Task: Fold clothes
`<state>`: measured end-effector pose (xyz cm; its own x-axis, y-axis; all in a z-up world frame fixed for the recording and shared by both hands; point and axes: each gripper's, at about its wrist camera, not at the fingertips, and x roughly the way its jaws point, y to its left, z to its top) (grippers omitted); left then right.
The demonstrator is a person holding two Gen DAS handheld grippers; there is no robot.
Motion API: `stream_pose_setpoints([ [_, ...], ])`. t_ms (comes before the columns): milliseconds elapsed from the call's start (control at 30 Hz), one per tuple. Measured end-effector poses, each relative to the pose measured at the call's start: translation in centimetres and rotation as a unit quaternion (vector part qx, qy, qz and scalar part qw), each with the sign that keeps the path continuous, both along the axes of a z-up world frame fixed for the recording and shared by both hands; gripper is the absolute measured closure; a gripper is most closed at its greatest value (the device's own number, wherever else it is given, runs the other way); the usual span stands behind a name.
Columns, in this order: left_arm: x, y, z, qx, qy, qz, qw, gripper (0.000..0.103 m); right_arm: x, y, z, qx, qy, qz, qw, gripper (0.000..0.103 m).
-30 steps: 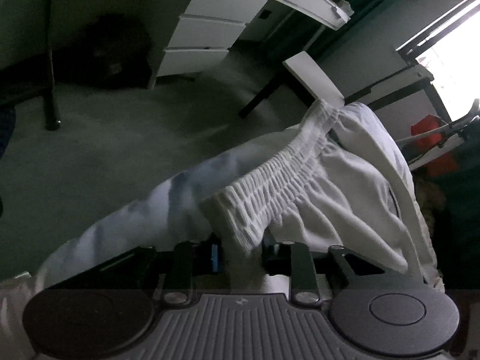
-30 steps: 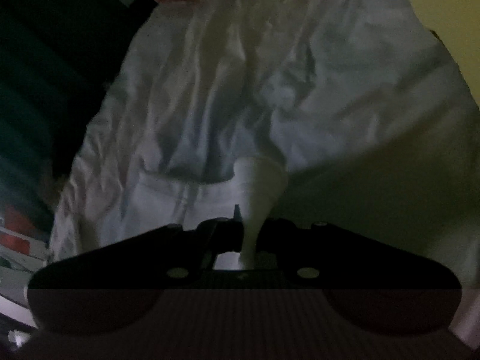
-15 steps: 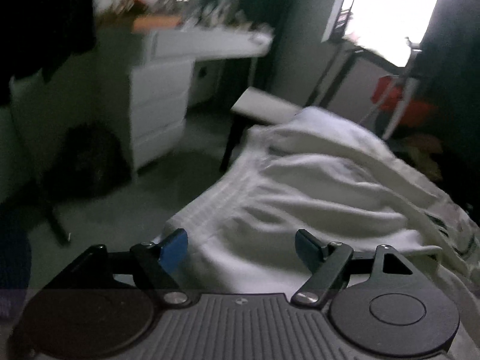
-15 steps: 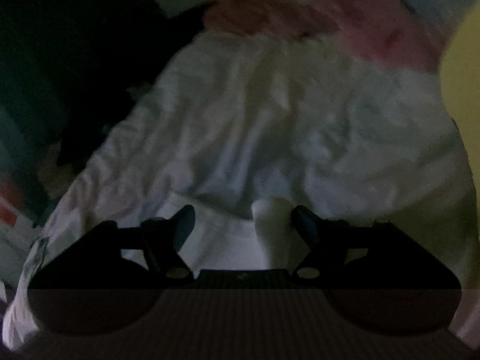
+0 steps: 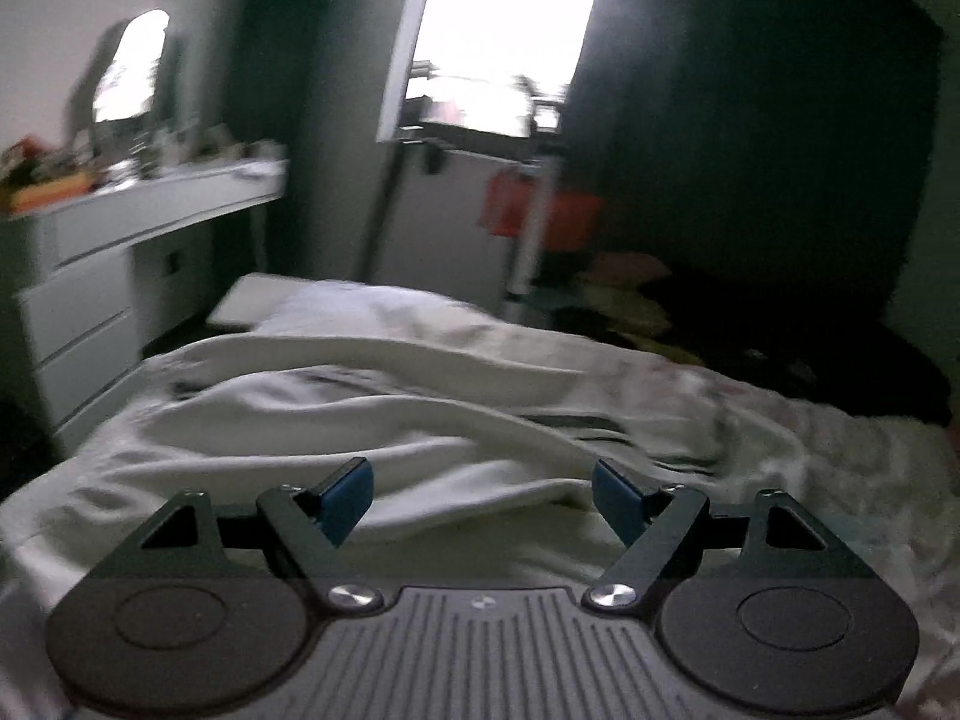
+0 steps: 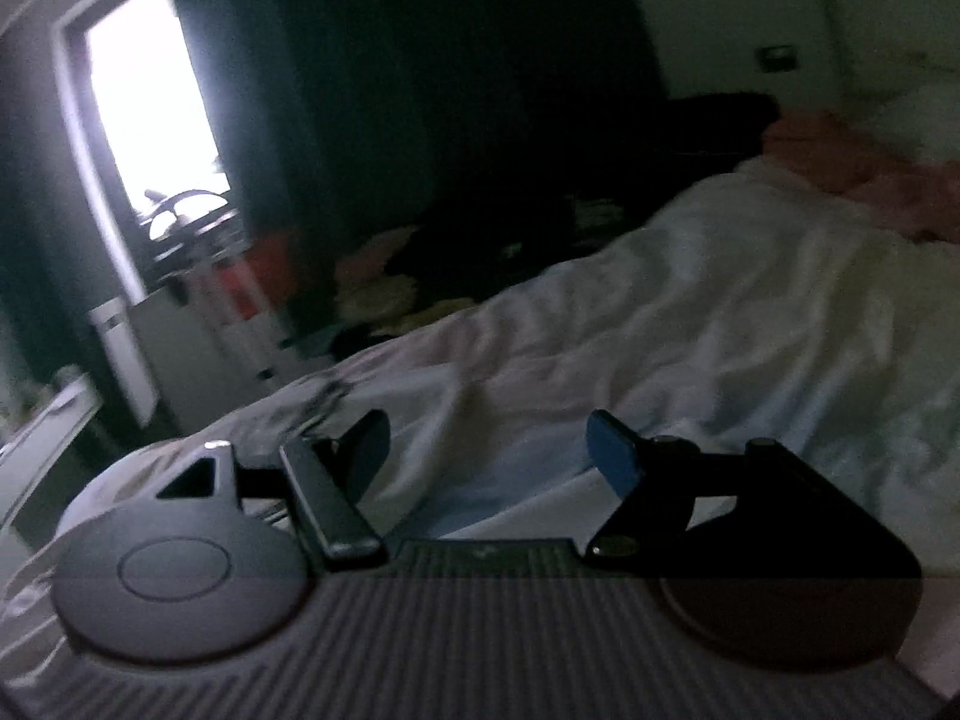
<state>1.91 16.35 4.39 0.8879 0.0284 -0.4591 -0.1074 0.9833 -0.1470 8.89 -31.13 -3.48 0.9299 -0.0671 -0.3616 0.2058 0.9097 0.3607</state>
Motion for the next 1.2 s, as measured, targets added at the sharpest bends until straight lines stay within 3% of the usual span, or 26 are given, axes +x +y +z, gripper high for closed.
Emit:
stream_pose_setpoints([
  [200,3.3,-6.7,-2.4,0.029,-0.014,-0.052,0.9981,0.021,0.8,2.2,0.2,-0.015,-0.012,0.06,0.998,0.028],
  [400,5.6,-9.5,-5.5,0.033,-0.018,-0.063,0.9973,0.021,2.1,4.7,-0.3,-0.022,-0.018,0.098,0.995,0.028],
  [667,6.7,-8.7,-10.5,0.028,0.016,-0.062,0.9975,0.021,5.3,5.6,-2.0,0.011,-0.009,0.107,0.994,0.028],
  [867,7.0,-7.2,-11.4,0.01,0.04,-0.04,0.9983,0.021,7.4,5.8,-3.2,-0.009,-0.006,0.107,0.994,0.028],
  [1000,6.7,-6.4,-12.1,-0.028,0.062,-0.034,0.9971,0.021,8.7,5.4,-4.6,-0.005,0.011,0.113,0.993,0.028],
  [1200,6.6,-7.0,-13.1,-0.019,0.081,-0.032,0.996,0.021,10.6,4.2,-7.4,0.001,0.055,0.118,0.992,0.028],
])
